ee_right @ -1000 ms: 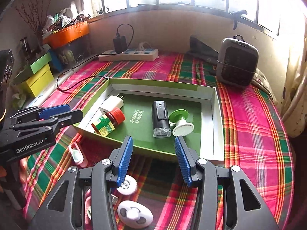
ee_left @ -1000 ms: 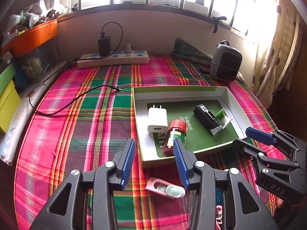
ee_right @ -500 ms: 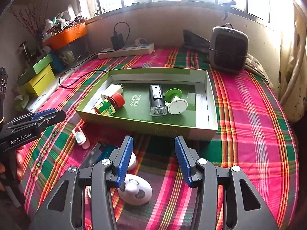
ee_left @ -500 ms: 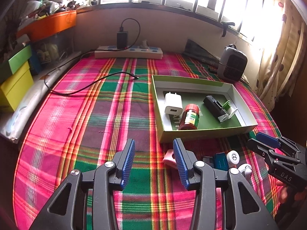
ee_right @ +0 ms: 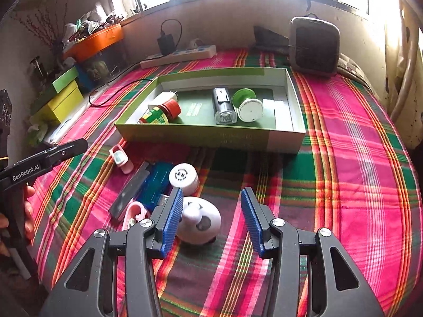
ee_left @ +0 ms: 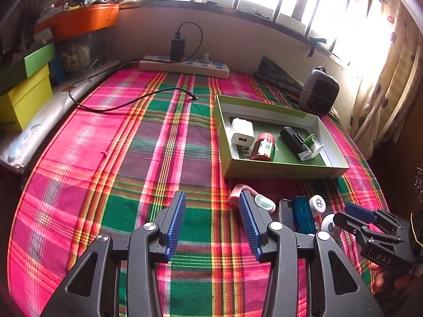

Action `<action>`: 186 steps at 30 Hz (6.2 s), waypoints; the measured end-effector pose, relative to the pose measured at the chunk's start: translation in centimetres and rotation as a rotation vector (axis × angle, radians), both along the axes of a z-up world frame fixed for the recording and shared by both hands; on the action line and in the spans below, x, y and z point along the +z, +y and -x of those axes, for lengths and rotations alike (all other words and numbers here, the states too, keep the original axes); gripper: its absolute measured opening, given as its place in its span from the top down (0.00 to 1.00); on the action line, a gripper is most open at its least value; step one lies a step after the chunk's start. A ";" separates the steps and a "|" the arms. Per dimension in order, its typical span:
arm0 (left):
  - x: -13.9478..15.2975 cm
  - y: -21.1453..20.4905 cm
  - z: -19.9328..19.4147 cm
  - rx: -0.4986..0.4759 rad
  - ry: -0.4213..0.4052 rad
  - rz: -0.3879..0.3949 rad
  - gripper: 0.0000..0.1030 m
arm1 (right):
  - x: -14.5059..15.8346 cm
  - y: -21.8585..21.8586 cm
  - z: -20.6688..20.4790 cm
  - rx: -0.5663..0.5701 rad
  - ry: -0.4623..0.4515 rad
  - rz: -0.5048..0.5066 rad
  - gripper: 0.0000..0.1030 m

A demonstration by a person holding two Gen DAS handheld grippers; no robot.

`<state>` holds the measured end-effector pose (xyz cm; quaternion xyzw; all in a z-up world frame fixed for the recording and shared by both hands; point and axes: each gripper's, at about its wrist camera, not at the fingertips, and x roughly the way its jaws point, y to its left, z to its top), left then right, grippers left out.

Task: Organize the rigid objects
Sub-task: 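Withdraw both tools from the tray toward the items on the bedspread, then close the right tool on the white panda toy while the left tool approaches the pink holder, then close the left tool on the pink-and-white holder, then carry the pink holder and panda toy over the green tray with both tools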

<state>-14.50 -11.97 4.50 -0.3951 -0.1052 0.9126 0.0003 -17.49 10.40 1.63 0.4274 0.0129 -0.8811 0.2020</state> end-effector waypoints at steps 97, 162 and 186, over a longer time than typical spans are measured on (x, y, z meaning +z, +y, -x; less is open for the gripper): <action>-3.3 3.7 4.1 -0.007 -0.135 0.106 0.53 | -1.6 0.3 -0.5 -0.024 0.006 -0.063 0.57; -3.1 3.2 3.4 0.010 -0.094 0.134 0.84 | -1.5 0.4 -0.4 -0.031 0.011 -0.076 0.57; 0.6 3.1 3.1 -0.051 -0.017 0.092 0.84 | 1.7 1.2 0.1 -0.045 0.085 -0.077 0.57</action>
